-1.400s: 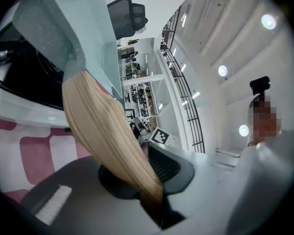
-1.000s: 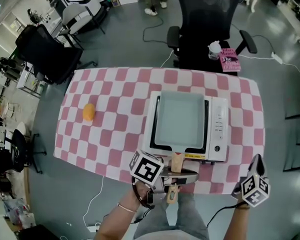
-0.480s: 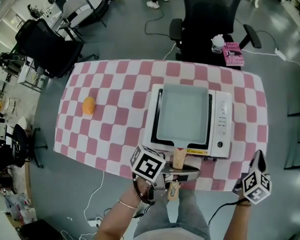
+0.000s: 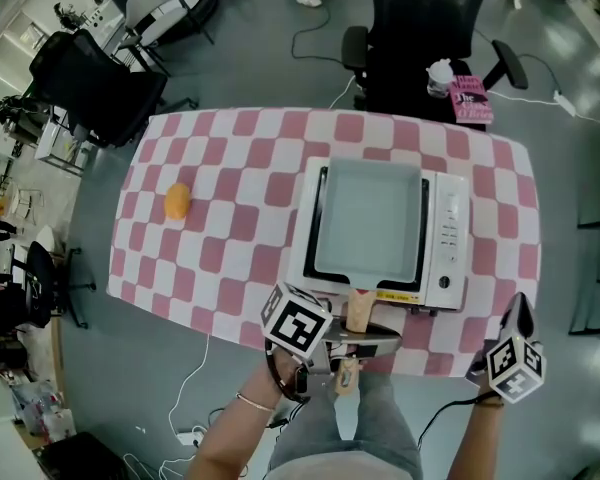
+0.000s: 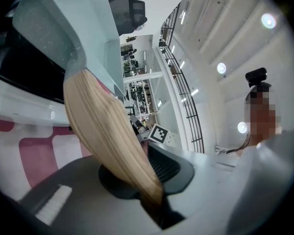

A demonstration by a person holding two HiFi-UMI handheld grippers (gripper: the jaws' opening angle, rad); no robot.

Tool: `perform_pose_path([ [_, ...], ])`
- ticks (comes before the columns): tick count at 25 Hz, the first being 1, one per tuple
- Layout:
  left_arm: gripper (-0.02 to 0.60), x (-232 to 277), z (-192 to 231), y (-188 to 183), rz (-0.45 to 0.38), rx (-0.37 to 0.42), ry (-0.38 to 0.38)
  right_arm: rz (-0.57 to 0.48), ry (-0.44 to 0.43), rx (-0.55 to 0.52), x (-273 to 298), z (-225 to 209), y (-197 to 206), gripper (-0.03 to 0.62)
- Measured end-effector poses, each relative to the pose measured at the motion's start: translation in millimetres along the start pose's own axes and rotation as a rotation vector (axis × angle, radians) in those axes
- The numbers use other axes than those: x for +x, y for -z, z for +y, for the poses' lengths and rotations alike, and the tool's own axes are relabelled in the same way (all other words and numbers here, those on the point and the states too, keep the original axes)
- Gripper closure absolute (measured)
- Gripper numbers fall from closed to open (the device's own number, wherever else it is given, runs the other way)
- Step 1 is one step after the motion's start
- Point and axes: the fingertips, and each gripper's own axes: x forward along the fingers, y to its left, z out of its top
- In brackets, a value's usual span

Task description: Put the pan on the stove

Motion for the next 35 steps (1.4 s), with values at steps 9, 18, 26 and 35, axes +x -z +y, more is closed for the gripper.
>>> perform_pose_path([
  [9,0.551,-1.2,6.4,2.5,0.004,-0.003,0.002,0.011,-0.005,-0.002,2.0,3.3,5.8,0.585],
  [18,0.537,-2.2,4.4,3.8,0.008,-0.047,0.05,0.01,-0.009,-0.004,0.6,7.6,3.6,0.585],
  [26,0.437,-4.9,7.1,-2.3,-0.009,-0.071,0.051,0.001,-0.017,-0.011,-5.1,12.1,0.2,0.585],
  [35,0.381,-34.7,17.7,-12.7,-0.126,-0.083,-0.068,-0.028,-0.029,-0.023,-20.4,21.0,-15.0,0.585],
])
